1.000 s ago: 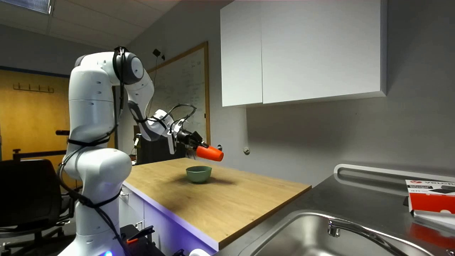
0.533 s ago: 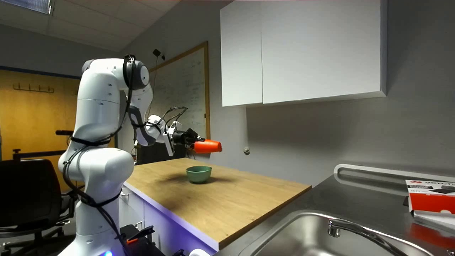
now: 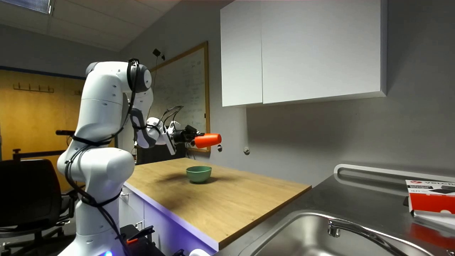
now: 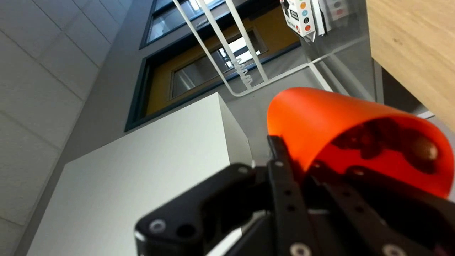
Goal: Pour the contents of the orange cup into the green bowl
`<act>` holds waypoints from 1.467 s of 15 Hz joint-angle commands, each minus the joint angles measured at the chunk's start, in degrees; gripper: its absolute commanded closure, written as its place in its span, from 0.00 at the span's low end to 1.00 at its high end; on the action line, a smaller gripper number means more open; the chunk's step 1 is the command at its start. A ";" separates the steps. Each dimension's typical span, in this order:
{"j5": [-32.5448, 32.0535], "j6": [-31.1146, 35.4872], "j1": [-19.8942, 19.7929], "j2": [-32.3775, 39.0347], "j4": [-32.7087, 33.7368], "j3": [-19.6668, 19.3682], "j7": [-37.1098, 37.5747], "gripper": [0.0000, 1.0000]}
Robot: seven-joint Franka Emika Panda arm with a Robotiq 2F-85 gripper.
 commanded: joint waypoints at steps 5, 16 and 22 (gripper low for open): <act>-1.47 -5.08 0.72 2.37 2.89 0.21 -1.11 0.99; -10.64 -12.60 1.65 4.32 2.48 0.22 -5.30 0.99; -13.04 -14.70 1.75 5.00 2.59 0.33 -6.60 0.99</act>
